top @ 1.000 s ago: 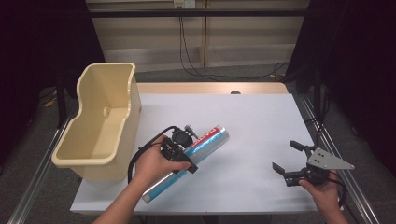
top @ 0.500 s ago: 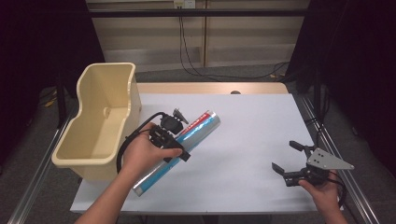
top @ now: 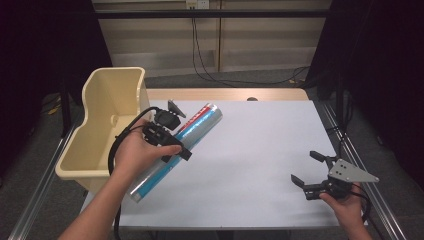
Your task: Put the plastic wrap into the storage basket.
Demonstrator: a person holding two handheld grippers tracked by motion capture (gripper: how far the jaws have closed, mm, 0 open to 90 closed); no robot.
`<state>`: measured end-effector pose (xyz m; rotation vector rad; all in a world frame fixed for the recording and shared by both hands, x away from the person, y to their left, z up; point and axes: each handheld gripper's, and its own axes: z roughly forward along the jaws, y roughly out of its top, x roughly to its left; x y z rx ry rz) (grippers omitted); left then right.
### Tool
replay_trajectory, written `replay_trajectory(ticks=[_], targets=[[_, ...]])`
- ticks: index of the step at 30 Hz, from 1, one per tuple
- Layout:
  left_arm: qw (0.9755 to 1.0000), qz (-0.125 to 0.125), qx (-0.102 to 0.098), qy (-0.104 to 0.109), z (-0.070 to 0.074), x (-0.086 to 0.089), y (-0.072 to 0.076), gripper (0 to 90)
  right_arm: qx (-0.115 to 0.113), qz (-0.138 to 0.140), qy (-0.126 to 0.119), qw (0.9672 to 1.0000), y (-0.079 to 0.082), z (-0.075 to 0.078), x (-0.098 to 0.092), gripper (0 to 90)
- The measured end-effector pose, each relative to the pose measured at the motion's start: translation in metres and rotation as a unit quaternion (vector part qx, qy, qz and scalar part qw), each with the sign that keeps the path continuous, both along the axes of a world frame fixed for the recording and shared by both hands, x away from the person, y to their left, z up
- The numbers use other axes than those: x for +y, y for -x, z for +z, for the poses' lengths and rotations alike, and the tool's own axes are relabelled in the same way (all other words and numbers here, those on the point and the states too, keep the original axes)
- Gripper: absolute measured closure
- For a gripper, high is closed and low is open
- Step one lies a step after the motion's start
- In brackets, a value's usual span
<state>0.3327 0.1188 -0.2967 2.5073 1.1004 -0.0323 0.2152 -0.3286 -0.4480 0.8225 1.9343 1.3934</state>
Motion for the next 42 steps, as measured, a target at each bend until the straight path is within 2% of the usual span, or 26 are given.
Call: replay_trajectory(ticks=[5,18,22,26,27,34,37,42], targets=[[0.9997,0.024,-0.004,0.002,0.013,0.012,-0.003,32.1,0.003,0.001,0.0,1.0,0.0,0.0,0.001,1.1],[0.9987,0.05,-0.006,0.001,0.031,0.032,-0.01,32.1,0.001,0.003,0.001,1.0,0.0,-0.001,0.002,1.0],[0.9977,0.067,-0.004,0.009,0.037,0.042,-0.012,32.1,0.001,0.004,0.002,1.0,0.0,-0.001,0.002,1.0],[0.9975,0.071,-0.006,0.001,0.039,0.049,-0.014,32.1,0.001,0.005,0.004,1.0,-0.001,-0.001,0.002,1.1],[0.9967,0.081,-0.006,0.003,0.041,0.053,-0.014,32.2,0.001,0.004,0.002,1.0,0.0,-0.001,0.002,1.1],[0.9949,0.1,-0.013,0.003,0.046,0.064,-0.013,32.2,0.003,0.004,0.002,1.0,0.0,-0.001,0.002,1.1],[0.9932,0.116,-0.01,0.005,0.049,0.073,-0.014,32.2,0.004,0.004,0.002,1.0,0.0,-0.001,0.002,1.1],[0.9916,0.129,-0.006,0.004,0.05,0.082,-0.015,32.2,0.004,0.003,0.001,1.0,0.0,-0.001,0.002,1.1]])
